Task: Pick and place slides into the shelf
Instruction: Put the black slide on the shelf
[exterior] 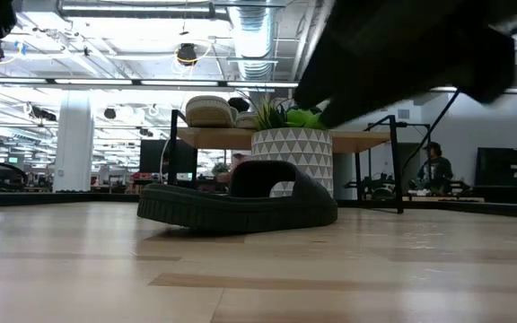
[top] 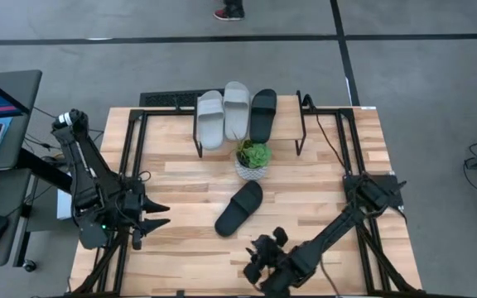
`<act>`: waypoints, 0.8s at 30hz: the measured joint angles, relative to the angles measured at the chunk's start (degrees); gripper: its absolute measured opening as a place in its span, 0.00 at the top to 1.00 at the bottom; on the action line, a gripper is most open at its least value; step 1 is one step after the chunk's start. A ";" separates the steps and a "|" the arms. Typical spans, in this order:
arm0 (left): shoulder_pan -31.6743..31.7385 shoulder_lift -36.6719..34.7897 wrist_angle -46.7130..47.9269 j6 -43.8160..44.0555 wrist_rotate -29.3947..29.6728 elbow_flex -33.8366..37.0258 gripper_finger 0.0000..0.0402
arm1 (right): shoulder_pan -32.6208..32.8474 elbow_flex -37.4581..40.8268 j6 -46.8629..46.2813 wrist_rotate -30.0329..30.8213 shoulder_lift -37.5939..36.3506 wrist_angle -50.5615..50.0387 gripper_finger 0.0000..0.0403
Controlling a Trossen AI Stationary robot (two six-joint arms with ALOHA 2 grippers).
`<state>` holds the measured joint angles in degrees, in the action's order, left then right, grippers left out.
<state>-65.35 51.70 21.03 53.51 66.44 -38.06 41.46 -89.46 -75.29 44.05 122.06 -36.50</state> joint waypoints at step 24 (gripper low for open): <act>-1.20 0.00 10.11 4.10 -4.64 -0.02 0.57 | -10.02 -21.50 8.42 -10.84 3.55 -23.75 0.94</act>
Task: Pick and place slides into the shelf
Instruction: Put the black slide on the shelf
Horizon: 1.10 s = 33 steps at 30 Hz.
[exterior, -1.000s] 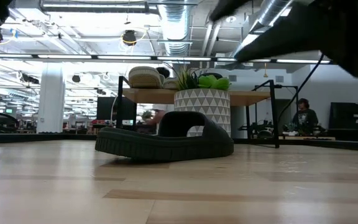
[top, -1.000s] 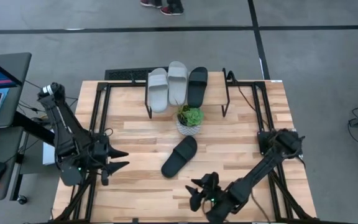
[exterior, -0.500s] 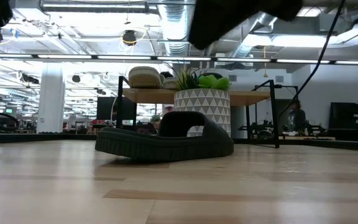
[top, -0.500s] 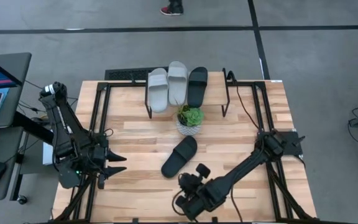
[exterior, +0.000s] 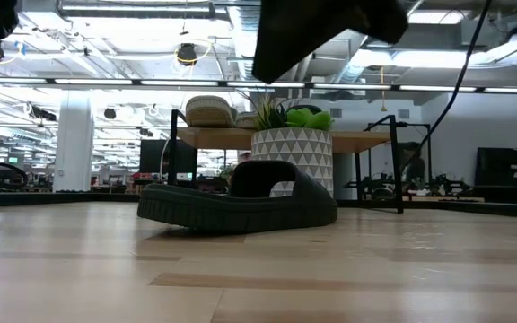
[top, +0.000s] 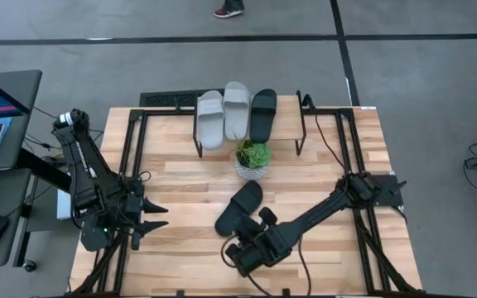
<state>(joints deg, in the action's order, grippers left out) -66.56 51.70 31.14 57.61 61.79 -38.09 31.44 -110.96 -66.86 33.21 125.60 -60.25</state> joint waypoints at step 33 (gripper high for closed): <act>-0.01 0.00 0.45 -8.82 -5.26 -0.02 0.57 | -11.96 0.15 0.50 -15.75 2.08 -1.22 1.00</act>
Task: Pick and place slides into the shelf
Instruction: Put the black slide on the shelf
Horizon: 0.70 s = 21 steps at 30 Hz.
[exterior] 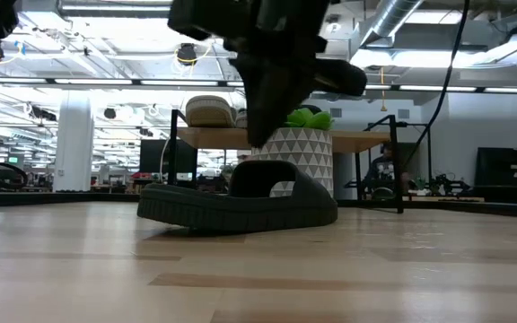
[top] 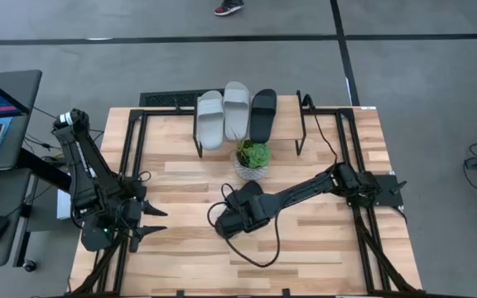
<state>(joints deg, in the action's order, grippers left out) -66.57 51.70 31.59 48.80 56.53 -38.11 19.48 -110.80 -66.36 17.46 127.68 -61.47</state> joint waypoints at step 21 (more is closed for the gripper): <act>0.00 0.02 -0.20 0.70 -10.19 -0.02 0.57 | -0.01 -0.11 -0.14 -2.83 1.05 -3.04 1.00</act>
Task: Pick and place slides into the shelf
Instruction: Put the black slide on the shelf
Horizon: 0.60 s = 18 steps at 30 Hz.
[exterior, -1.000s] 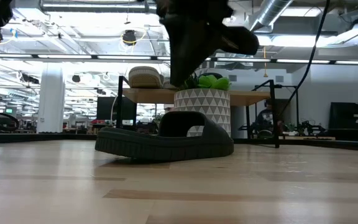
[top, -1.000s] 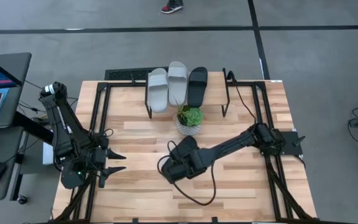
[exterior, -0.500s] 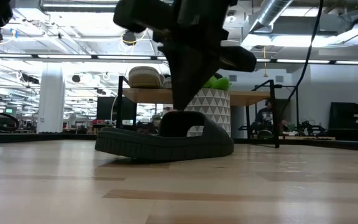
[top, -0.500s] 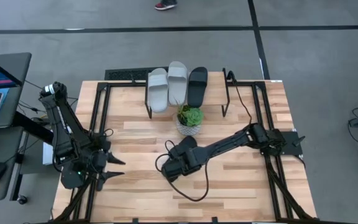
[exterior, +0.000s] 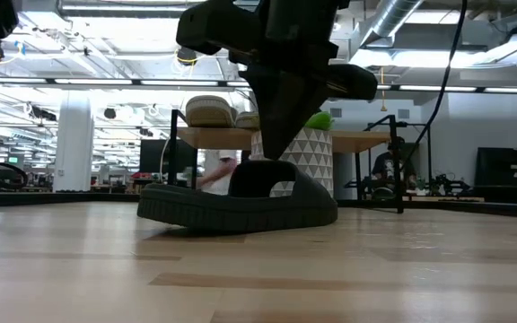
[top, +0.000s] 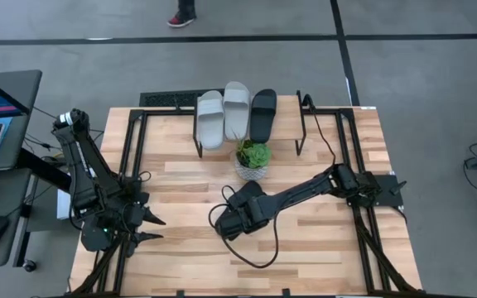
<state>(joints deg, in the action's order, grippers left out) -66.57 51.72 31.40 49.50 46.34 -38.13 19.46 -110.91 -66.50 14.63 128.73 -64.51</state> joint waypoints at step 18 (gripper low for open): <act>0.02 0.00 0.01 1.96 -0.08 0.00 0.57 | -2.13 0.00 3.76 -0.36 0.00 -1.90 1.00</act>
<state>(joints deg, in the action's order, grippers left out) -66.54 51.72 31.41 51.46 46.26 -38.13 17.34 -110.91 -62.74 14.26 128.73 -66.41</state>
